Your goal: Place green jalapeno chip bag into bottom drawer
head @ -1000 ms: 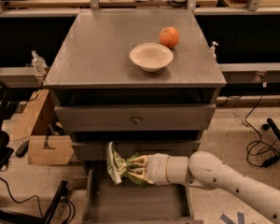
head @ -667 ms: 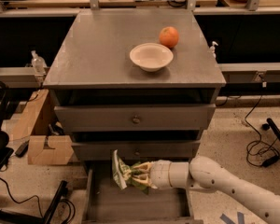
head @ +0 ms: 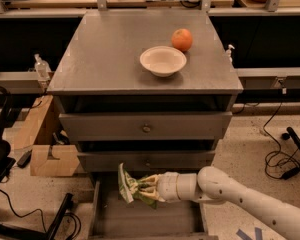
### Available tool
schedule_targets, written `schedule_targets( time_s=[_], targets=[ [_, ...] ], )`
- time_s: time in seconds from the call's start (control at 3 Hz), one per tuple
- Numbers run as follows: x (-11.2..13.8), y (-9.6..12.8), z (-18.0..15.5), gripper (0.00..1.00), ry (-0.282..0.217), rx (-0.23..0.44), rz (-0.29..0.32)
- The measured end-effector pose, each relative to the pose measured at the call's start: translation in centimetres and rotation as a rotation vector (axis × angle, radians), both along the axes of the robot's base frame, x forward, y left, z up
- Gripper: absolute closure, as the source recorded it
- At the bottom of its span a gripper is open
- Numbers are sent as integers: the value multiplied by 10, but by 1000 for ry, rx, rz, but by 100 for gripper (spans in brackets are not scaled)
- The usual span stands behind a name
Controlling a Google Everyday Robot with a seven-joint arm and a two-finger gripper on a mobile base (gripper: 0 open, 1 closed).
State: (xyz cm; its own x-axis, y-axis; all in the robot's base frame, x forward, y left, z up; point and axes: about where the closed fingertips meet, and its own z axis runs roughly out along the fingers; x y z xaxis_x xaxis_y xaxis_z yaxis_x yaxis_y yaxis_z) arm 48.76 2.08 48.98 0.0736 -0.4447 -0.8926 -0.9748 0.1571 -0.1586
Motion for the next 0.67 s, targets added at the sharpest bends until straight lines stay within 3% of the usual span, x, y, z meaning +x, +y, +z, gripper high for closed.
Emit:
schedule_targets(
  time_s=[0.67],
  targets=[
    [26, 19, -121, 100, 125, 73, 3]
  ],
)
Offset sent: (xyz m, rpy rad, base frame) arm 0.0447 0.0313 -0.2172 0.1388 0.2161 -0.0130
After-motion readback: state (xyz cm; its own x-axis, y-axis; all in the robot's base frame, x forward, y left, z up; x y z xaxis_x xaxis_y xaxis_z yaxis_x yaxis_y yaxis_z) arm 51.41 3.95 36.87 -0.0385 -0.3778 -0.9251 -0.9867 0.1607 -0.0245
